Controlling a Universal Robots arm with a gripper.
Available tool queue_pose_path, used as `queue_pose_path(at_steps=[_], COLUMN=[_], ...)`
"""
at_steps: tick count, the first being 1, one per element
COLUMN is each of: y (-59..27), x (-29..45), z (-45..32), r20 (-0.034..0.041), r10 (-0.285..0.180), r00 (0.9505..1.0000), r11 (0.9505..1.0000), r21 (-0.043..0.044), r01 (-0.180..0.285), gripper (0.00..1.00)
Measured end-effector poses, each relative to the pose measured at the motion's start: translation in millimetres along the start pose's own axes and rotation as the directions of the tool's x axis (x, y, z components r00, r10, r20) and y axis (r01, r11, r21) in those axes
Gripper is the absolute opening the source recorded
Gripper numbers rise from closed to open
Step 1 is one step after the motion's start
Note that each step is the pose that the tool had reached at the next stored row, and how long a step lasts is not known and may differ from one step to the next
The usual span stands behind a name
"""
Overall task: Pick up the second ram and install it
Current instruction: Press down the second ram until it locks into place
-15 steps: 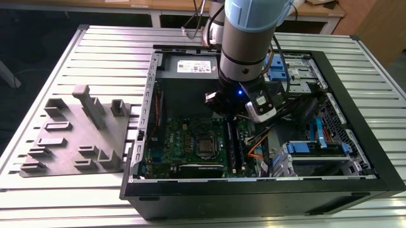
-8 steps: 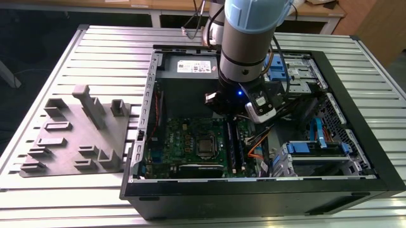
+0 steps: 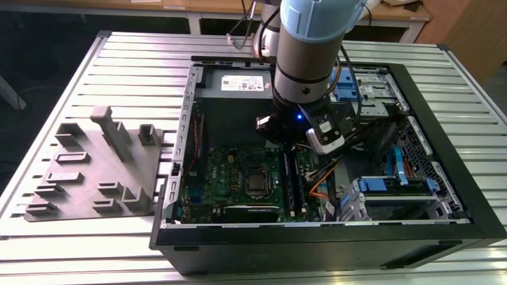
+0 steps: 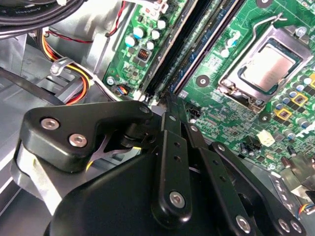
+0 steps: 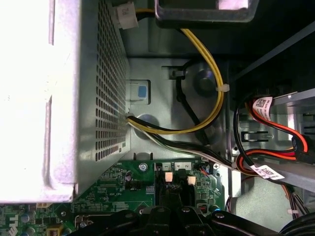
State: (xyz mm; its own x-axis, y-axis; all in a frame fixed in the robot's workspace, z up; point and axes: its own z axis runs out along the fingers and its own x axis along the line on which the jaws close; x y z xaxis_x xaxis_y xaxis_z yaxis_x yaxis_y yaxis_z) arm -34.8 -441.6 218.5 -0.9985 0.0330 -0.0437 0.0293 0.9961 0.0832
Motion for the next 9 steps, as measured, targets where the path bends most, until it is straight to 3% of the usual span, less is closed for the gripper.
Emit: queue_pose_path(at_steps=[9], y=[-0.2], x=[0.2], z=[2.2], r20=[0.0001], r10=[0.0], r00=[1.0], r11=[1.0], r21=[-0.0003], r01=[0.0], gripper=[0.07])
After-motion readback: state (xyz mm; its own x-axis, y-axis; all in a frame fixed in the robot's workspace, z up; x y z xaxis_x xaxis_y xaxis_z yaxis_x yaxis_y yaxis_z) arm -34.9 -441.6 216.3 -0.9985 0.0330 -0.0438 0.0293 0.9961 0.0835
